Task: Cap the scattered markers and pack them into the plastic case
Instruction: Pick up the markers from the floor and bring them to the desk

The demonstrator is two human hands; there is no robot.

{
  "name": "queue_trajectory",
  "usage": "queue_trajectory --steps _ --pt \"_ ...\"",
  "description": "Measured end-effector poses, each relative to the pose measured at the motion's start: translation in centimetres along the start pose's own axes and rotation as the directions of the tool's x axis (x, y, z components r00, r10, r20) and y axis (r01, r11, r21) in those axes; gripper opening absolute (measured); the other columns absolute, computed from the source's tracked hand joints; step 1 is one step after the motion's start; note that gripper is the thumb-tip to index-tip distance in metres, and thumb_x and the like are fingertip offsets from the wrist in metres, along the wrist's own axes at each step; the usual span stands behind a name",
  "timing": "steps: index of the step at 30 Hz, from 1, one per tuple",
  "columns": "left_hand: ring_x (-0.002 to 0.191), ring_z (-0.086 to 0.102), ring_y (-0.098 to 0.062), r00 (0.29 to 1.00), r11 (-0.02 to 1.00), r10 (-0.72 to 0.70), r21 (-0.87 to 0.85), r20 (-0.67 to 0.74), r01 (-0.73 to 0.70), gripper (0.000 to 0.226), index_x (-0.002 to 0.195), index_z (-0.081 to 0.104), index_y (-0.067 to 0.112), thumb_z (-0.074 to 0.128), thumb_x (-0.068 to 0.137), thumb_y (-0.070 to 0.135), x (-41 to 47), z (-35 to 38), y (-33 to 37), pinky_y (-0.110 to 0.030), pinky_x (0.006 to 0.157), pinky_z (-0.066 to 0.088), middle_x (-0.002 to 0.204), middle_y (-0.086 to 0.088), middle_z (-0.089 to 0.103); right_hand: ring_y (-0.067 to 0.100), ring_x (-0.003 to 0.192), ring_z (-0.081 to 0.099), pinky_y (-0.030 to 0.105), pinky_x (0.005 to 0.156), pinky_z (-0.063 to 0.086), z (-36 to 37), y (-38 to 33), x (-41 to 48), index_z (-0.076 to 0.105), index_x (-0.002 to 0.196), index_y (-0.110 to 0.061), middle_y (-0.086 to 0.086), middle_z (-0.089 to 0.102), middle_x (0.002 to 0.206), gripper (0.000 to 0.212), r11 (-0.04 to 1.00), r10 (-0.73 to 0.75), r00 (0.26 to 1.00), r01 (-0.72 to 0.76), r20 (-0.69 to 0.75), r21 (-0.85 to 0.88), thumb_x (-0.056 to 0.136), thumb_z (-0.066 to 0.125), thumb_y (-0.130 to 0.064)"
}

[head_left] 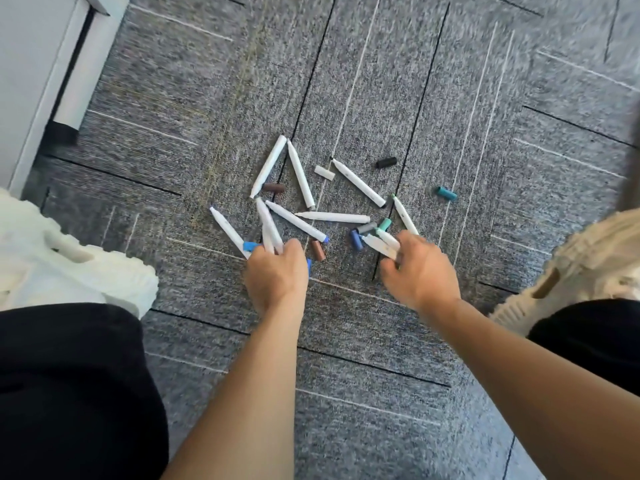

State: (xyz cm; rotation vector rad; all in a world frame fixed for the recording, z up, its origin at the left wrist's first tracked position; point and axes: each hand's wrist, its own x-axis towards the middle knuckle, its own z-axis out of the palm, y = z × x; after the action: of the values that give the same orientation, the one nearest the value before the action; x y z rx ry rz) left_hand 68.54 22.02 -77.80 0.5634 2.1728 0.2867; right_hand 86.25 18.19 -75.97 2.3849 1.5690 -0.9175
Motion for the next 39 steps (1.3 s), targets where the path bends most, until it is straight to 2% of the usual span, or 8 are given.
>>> queue_trajectory --steps 7,11,14,19,24,31,36,39 --pt "0.060 0.056 -0.016 0.998 0.990 0.056 -0.132 0.010 -0.055 0.034 0.082 0.057 0.011 0.047 0.098 0.038 0.0 -0.6 0.3 -0.026 0.053 0.041 0.074 -0.002 0.060 0.014 0.051 0.059 0.028 0.042 0.050 -0.2 0.5 1.2 0.049 0.106 -0.022 0.000 0.060 0.073 0.019 0.996 0.088 0.996 -0.087 0.013 -0.037 0.097 0.054 -0.038" --pt "0.078 0.064 -0.026 0.994 0.966 0.064 -0.246 -0.088 -0.084 0.030 0.116 0.054 0.007 0.042 0.103 0.031 1.8 -1.4 0.1 -0.038 0.068 0.053 0.095 -0.008 0.064 0.014 0.065 0.060 0.035 0.057 0.060 0.0 0.6 1.5 0.054 0.115 -0.018 -0.005 0.053 0.095 0.029 0.993 0.021 1.000 -0.022 -0.010 -0.117 0.094 0.061 -0.037" --pt "0.092 0.066 -0.033 0.981 0.969 0.066 -0.221 -0.182 -0.106 0.028 0.117 0.054 0.007 0.047 0.101 0.029 3.3 -2.2 -0.1 -0.046 0.083 0.055 0.101 -0.010 0.063 0.013 0.064 0.059 0.035 0.056 0.060 0.0 0.4 1.8 0.056 0.109 -0.016 -0.006 0.052 0.088 0.024 0.991 0.023 1.000 -0.022 0.005 -0.132 0.093 0.062 -0.033" --pt "0.076 0.061 -0.026 0.980 0.993 0.054 -0.096 -0.191 -0.073 0.044 0.111 0.056 0.010 0.065 0.089 0.047 4.8 -3.7 -0.5 -0.034 0.062 0.048 0.095 -0.003 0.063 0.012 0.057 0.058 0.024 0.047 0.051 -0.4 0.0 1.8 0.054 0.098 -0.020 -0.001 0.056 0.077 0.015 0.996 0.039 0.998 -0.034 0.055 -0.081 0.092 0.062 -0.030" --pt "0.064 0.052 -0.021 0.958 0.951 0.244 0.233 -0.153 -0.204 0.051 0.098 0.055 0.014 0.051 0.091 0.064 5.2 -4.3 -0.6 -0.027 0.048 0.029 0.083 -0.003 0.059 0.013 0.051 0.052 0.020 0.043 0.042 -0.8 0.6 1.5 0.043 0.101 -0.019 0.003 0.057 0.075 0.018 0.996 0.072 0.996 -0.074 0.061 0.040 0.093 0.058 -0.024" --pt "0.064 0.057 -0.029 0.916 0.839 0.398 0.426 -0.056 -0.338 0.034 0.099 0.061 0.005 0.057 0.094 0.039 6.4 -4.9 0.0 -0.029 0.048 0.040 0.082 -0.012 0.063 0.017 0.051 0.048 0.031 0.047 0.048 -1.1 2.3 2.1 0.046 0.106 -0.014 0.009 0.061 0.075 0.015 0.935 0.193 0.981 -0.185 0.001 0.302 0.101 0.044 -0.028" --pt "0.048 0.051 -0.012 0.943 0.931 0.319 0.219 -0.091 -0.293 0.033 0.093 0.061 0.001 0.044 0.096 0.030 5.8 -5.4 1.2 -0.022 0.039 0.032 0.067 -0.004 0.055 0.026 0.063 0.063 0.046 0.054 0.059 -2.1 2.4 2.8 0.040 0.109 -0.015 0.008 0.059 0.082 0.016 0.842 0.290 0.952 -0.204 -0.101 0.499 0.105 0.040 -0.030" --pt "0.055 0.055 -0.015 0.929 0.927 0.369 0.076 -0.012 -0.367 0.035 0.101 0.060 0.001 0.042 0.093 0.029 4.9 -4.7 1.8 -0.021 0.038 0.036 0.082 -0.010 0.065 0.018 0.059 0.057 0.033 0.047 0.052 -2.6 2.5 3.4 0.041 0.116 -0.013 0.005 0.059 0.083 0.020 0.862 0.265 0.951 -0.160 -0.159 0.482 0.105 0.041 -0.029"
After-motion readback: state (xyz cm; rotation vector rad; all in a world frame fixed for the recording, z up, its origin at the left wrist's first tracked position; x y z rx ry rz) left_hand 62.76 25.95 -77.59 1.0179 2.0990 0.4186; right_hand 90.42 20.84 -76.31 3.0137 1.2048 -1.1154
